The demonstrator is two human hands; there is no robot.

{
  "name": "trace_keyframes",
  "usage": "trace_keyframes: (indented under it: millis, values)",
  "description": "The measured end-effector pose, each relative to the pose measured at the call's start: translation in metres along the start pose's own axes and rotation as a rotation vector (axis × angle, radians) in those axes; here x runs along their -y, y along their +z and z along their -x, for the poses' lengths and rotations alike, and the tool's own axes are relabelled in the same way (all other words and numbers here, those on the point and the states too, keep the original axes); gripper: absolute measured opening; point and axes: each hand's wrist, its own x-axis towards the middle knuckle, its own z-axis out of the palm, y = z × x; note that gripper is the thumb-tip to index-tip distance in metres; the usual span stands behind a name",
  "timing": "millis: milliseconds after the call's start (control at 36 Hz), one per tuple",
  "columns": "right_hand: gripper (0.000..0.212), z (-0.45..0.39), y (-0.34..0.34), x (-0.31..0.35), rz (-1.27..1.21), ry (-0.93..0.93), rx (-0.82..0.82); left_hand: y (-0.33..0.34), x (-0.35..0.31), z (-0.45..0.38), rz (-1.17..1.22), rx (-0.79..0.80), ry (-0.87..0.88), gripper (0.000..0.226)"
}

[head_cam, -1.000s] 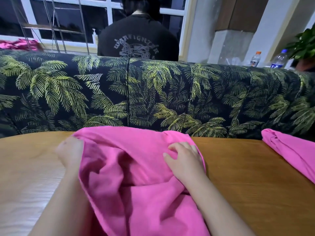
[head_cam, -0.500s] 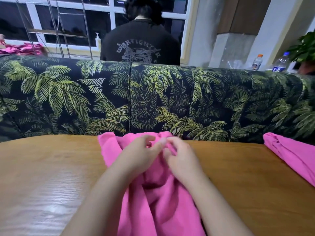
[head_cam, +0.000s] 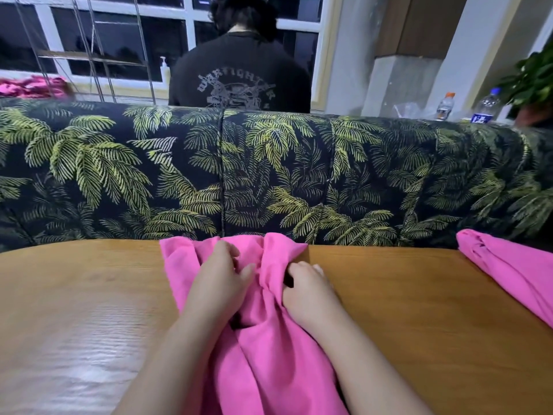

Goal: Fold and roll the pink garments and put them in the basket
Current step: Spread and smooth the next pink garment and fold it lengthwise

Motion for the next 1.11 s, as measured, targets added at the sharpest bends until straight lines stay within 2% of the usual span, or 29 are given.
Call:
trace_keyframes:
  millis: [83, 167, 278, 472, 528, 556, 611, 667, 722, 806, 833, 889, 944, 1028, 1111]
  values:
    - [0.012, 0.001, 0.001, 0.004, -0.106, 0.004, -0.01, 0.001, 0.0, 0.001, -0.076, 0.033, -0.015, 0.027]
    - [0.022, 0.003, 0.0, 0.006, -0.136, -0.007, -0.03, 0.001, 0.001, 0.0, -0.121, 0.02, -0.013, 0.021]
    - [0.01, 0.002, -0.004, 0.0, -0.189, 0.018, -0.111, 0.0, 0.005, 0.001, -0.09, -0.045, 0.007, 0.024]
    - [0.012, -0.006, -0.011, -0.018, -0.263, 0.133, -0.273, -0.01, 0.009, -0.006, 0.061, -0.207, -0.003, 0.027]
    - [0.009, -0.007, -0.009, -0.018, -0.253, 0.13, -0.272, -0.015, 0.011, -0.009, -0.021, -0.257, -0.001, 0.024]
    - [0.01, -0.008, -0.008, -0.018, -0.244, 0.119, -0.296, -0.018, 0.013, -0.008, -0.12, -0.302, -0.02, 0.028]
    - [0.019, -0.007, -0.007, -0.017, -0.257, 0.071, -0.414, -0.027, 0.017, -0.005, -0.312, -0.331, -0.169, 0.045]
    - [0.027, -0.005, -0.011, -0.014, -0.329, -0.002, -0.615, -0.029, 0.029, -0.01, -0.367, -0.243, -0.301, 0.061]
    - [0.024, -0.004, -0.016, -0.008, -0.374, -0.116, -0.731, -0.031, 0.038, -0.019, -0.144, -0.159, -0.37, 0.052]
    - [0.027, -0.001, -0.016, 0.006, -0.417, -0.302, -0.622, -0.033, 0.02, -0.019, 0.089, -0.238, -0.132, 0.017]
    - [0.029, 0.002, -0.016, 0.011, -0.44, -0.337, -0.56, -0.032, 0.007, -0.015, 0.183, -0.257, -0.068, 0.014]
    - [0.02, 0.005, -0.018, 0.018, -0.522, -0.339, -0.43, -0.028, -0.022, -0.004, 0.438, -0.215, 0.049, 0.02]
    - [0.007, 0.005, -0.02, 0.018, -0.642, -0.288, -0.295, -0.019, -0.036, 0.003, 0.66, -0.08, 0.063, 0.024]
    - [0.024, -0.001, -0.013, 0.009, -0.679, -0.223, -0.229, -0.011, -0.04, 0.009, 0.821, 0.14, -0.09, 0.029]
    - [0.037, -0.004, -0.005, 0.002, -0.665, -0.182, -0.259, -0.015, -0.04, 0.01, 1.079, 0.316, -0.17, 0.039]
